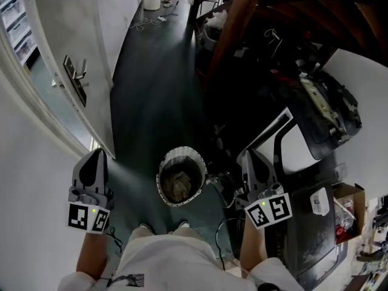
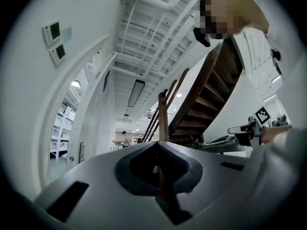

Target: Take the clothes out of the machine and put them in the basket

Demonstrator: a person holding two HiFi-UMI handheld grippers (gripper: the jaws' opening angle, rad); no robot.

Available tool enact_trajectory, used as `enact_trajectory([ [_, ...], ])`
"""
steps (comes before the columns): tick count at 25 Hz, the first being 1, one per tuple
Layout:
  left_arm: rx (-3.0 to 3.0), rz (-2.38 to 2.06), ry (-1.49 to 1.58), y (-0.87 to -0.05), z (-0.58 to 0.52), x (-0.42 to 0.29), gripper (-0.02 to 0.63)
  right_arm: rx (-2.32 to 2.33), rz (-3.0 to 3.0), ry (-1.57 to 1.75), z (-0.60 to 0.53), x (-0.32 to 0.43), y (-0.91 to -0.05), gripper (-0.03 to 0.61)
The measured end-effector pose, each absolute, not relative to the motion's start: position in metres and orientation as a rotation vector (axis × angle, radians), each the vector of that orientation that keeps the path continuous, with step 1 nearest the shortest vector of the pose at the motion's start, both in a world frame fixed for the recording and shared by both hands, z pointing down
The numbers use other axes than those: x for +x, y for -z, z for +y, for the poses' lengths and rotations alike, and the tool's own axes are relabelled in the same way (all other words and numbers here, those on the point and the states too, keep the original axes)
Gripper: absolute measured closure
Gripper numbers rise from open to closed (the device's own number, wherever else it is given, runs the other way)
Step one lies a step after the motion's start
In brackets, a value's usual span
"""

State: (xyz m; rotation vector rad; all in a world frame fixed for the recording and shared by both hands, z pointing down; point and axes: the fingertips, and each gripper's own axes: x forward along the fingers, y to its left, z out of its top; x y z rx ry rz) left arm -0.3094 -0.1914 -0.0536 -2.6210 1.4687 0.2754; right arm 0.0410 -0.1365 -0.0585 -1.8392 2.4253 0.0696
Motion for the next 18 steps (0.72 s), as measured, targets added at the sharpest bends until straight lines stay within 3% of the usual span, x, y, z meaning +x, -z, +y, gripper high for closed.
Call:
enact_trajectory([
  [18,-2.521,1.538,-0.335,0.071,-0.172,-0.328,0.6,-2.016,2.308,-0.245,-0.104,0.077,0.091,0.565],
])
